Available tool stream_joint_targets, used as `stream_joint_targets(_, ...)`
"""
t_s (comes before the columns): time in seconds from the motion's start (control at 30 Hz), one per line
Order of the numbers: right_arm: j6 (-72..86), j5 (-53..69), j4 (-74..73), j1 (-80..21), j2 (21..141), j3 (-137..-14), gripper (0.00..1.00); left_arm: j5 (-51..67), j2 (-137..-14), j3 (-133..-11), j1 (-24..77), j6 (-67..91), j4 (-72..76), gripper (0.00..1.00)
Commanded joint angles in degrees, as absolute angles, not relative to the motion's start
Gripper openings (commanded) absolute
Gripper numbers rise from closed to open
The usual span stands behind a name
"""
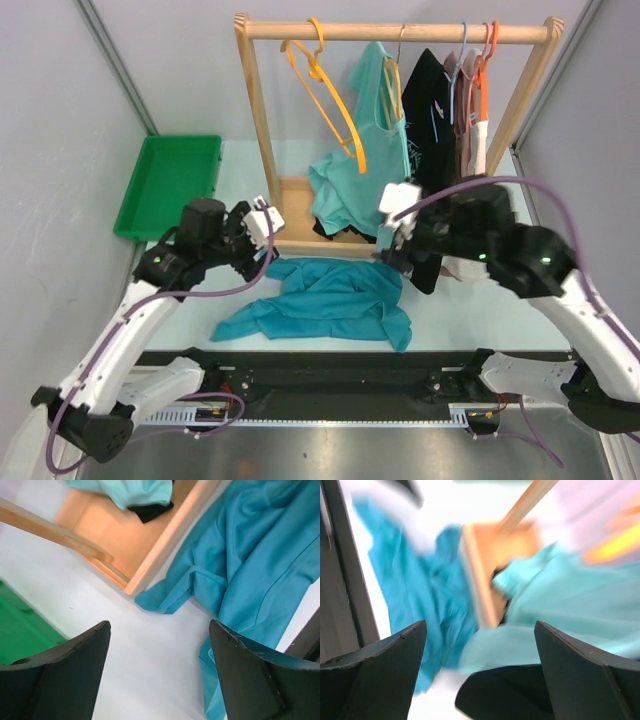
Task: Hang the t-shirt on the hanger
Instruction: Pick up the hanger from the clothesline.
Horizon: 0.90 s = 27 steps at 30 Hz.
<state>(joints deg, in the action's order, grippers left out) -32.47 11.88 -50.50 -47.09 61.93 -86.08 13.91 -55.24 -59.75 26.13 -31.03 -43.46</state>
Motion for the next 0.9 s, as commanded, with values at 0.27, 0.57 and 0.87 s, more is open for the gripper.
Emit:
stream_joint_targets(0.27, -19.69, 0.81, -38.51, -43.50, 73.46, -111.51, 0.95, 16.79, -49.57, -73.56, 25.58, -29.88, -54.14, 0.90)
stream_joint_targets(0.57, -20.31, -9.23, -28.39, -44.56, 84.80, -113.29, 0.98, 14.50, -46.06, -73.30, 25.58, -30.23, -58.36, 0.97)
stream_joint_targets(0.87, -14.95, -2.99, -29.27, -41.22, 93.95, -121.02, 0.48, 14.33, -44.47, -71.81, 25.58, -28.83, -58.80, 1.00)
